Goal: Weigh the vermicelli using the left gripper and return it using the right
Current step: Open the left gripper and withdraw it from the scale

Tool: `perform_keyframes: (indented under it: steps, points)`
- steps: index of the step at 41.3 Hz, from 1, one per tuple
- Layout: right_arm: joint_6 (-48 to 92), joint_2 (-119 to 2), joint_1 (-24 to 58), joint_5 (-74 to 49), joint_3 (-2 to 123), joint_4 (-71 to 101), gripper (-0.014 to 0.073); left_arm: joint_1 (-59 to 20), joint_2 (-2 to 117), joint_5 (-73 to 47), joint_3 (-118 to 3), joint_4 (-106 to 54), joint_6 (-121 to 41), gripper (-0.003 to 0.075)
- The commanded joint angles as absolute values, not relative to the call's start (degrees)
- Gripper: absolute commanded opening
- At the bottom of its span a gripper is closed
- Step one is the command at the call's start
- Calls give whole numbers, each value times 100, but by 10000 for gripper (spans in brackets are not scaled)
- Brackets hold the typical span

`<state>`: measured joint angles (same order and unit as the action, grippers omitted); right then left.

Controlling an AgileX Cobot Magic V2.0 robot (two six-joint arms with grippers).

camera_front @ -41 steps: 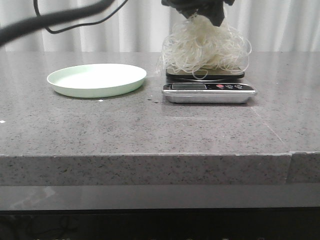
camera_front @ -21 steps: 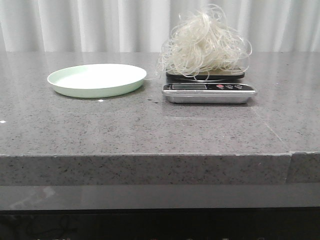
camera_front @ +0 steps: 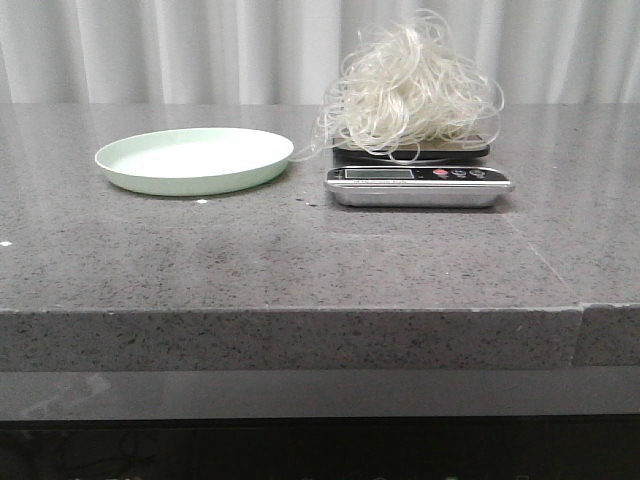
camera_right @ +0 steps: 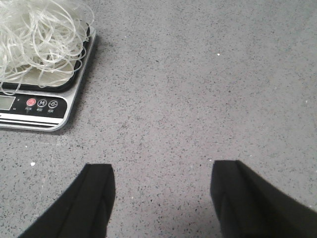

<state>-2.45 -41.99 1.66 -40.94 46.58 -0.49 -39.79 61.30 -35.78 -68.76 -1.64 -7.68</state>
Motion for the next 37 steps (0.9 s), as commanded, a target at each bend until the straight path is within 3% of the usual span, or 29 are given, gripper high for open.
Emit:
perform_keyframes:
  steps: [1,19,37]
  points:
    - [-190,-4229,137,-3761,4845,-124,524,-3994,5449,-3138,-6492,-223,-709,439]
    - [-190,-4229,190,-3746,4845,158,524,-3994,3460,-3204,-4920,46,-455,439]
    - [301,-5699,1470,-3437,5814,368,524,-3994,3345,-3204,-4841,56,-455,439]
